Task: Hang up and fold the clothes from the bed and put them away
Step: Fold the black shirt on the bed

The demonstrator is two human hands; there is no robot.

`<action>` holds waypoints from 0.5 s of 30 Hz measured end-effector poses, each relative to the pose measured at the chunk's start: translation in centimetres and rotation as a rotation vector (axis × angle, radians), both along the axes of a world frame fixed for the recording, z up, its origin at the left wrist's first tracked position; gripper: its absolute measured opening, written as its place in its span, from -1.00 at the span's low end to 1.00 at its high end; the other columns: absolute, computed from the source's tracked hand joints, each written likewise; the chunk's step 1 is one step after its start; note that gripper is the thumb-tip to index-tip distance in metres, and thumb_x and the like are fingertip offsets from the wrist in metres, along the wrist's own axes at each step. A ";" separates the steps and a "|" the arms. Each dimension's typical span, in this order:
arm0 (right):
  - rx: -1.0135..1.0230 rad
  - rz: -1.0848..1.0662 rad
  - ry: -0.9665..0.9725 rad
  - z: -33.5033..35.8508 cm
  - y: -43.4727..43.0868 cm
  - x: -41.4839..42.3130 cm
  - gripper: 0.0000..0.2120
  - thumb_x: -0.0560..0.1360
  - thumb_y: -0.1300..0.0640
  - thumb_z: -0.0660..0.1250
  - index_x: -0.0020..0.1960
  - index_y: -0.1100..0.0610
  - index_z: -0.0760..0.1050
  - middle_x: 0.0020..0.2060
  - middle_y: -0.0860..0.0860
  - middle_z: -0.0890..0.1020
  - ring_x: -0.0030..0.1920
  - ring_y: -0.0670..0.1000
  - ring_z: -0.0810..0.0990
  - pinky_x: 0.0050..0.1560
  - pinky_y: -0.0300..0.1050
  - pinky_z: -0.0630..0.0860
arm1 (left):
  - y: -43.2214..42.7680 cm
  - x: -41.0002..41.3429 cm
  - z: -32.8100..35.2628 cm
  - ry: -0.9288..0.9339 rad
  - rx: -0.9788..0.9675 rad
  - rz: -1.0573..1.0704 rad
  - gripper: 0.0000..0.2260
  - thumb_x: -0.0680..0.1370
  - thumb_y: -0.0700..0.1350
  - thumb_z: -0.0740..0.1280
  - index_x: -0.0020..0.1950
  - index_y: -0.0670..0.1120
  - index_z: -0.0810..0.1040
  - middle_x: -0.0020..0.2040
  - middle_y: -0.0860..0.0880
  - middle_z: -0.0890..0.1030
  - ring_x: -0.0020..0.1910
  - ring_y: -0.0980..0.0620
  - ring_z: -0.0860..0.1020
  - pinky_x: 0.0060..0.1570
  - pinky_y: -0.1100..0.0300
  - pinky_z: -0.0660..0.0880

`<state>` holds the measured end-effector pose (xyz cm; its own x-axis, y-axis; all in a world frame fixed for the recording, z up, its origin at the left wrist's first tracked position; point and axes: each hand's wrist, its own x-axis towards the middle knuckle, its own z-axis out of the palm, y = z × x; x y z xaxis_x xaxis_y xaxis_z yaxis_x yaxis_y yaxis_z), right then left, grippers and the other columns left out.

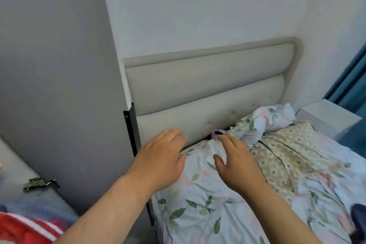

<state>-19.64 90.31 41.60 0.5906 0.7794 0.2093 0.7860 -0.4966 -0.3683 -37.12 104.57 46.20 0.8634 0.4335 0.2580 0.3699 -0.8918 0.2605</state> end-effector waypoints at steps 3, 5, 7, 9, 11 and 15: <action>0.007 -0.109 0.035 -0.5 -1.4 2.0 -0.44 0.57 0.02 0.33 0.52 0.09 0.29 0.41 0.00 0.42 0.39 0.06 0.37 0.36 -0.10 0.30 | 2.6 3.7 -1.0 0.069 -0.025 -0.061 -0.55 0.65 0.06 0.18 0.54 0.07 0.26 0.60 0.07 0.13 0.55 0.09 0.08 0.46 0.23 0.03; -0.017 -0.165 0.047 -0.8 -2.4 3.0 -0.43 0.58 0.00 0.30 0.55 0.06 0.24 0.43 -0.01 0.39 0.40 0.03 0.34 0.36 -0.12 0.29 | 3.0 6.3 -1.0 0.081 -0.023 -0.092 -0.55 0.63 0.06 0.20 0.53 0.06 0.29 0.59 0.05 0.17 0.54 0.05 0.13 0.47 0.16 0.12; -0.033 -0.221 0.052 -0.7 -3.4 4.0 -0.42 0.59 -0.02 0.28 0.56 0.04 0.21 0.44 -0.02 0.37 0.41 0.03 0.32 0.36 -0.12 0.29 | 2.9 8.6 -1.0 0.089 0.007 -0.128 -0.56 0.62 0.06 0.21 0.50 0.05 0.33 0.57 0.03 0.22 0.53 0.04 0.18 0.45 0.13 0.18; -0.052 -0.279 0.047 -0.3 -4.5 4.9 -0.43 0.59 -0.02 0.27 0.55 0.03 0.21 0.43 -0.02 0.38 0.40 0.04 0.33 0.35 -0.10 0.29 | 2.5 10.4 -1.3 0.101 0.035 -0.181 -0.56 0.61 0.08 0.22 0.49 0.06 0.35 0.56 0.04 0.24 0.53 0.04 0.19 0.44 0.14 0.20; -0.072 -0.341 0.038 0.0 -6.0 5.4 -0.43 0.59 -0.01 0.28 0.55 0.04 0.22 0.41 0.00 0.40 0.38 0.06 0.35 0.34 -0.10 0.30 | 1.9 11.9 -1.6 0.134 0.043 -0.253 -0.56 0.60 0.08 0.23 0.48 0.07 0.36 0.56 0.05 0.25 0.53 0.04 0.19 0.44 0.13 0.21; -0.094 -0.481 0.067 0.6 -9.5 5.1 -0.39 0.60 -0.07 0.24 0.59 -0.01 0.13 0.46 -0.04 0.33 0.42 0.04 0.30 0.40 -0.10 0.26 | 2.0 14.2 -2.2 0.182 0.056 -0.365 -0.54 0.60 0.14 0.19 0.50 0.15 0.30 0.56 0.11 0.23 0.55 0.07 0.17 0.43 0.12 0.25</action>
<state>-14.59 80.78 42.22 0.8978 0.4289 0.1003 0.4356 -0.8308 -0.3464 -22.97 106.56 44.05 0.9917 0.0801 0.1010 0.0625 -0.9839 0.1673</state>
